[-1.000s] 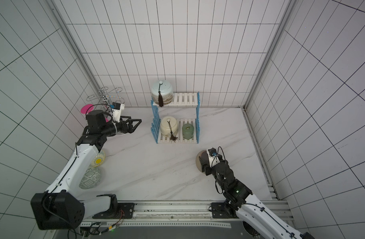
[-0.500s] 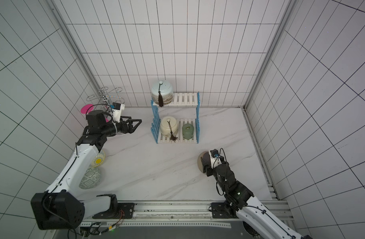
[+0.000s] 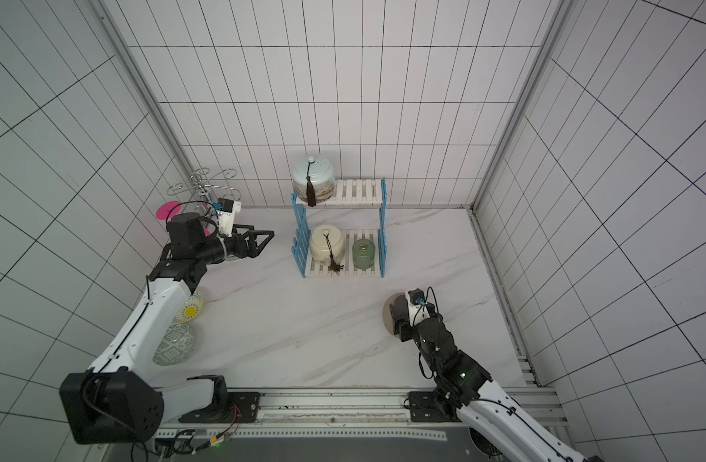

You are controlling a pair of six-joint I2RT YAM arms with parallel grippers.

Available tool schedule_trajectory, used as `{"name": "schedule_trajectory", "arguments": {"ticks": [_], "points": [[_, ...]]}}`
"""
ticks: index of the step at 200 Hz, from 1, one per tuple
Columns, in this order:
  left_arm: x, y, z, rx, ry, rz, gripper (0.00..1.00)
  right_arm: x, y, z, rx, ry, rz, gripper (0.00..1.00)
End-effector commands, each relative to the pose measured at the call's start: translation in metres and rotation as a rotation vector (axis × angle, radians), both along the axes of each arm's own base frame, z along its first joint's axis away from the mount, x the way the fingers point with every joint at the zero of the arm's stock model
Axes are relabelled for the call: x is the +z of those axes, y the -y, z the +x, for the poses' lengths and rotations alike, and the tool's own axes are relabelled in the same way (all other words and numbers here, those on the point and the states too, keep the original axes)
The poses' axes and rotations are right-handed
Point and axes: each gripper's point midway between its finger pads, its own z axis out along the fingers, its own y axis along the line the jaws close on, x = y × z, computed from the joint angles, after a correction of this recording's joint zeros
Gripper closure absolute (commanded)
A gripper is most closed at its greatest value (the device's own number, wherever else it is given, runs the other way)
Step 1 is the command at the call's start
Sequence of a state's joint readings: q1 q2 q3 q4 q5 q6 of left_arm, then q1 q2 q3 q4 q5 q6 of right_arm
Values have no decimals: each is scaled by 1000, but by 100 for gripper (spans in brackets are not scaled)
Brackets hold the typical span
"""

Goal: Remove the tea canisters from the shelf
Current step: Place the tea canister at the center of the board.

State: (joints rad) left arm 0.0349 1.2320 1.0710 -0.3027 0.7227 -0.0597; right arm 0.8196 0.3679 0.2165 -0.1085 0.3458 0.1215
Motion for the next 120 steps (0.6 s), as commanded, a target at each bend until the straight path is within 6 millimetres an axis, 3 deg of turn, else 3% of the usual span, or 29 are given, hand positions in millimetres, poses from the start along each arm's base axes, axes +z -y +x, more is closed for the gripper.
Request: {"name": "schedule_trajectory", "arguments": {"ticks": [1, 15, 21, 56, 120], "points": [[0, -1, 2, -9, 23, 6, 1, 35, 0, 5, -32, 87, 104, 18], [1, 0, 2, -9, 24, 6, 1, 36, 1, 5, -36, 86, 105, 11], [0, -1, 2, -9, 23, 7, 1, 36, 1, 5, -37, 86, 106, 0], [1, 0, 1, -11, 26, 5, 1, 43, 2, 5, -41, 89, 114, 1], [7, -1, 0, -13, 32, 3, 1, 75, 4, 8, -65, 81, 93, 1]]}}
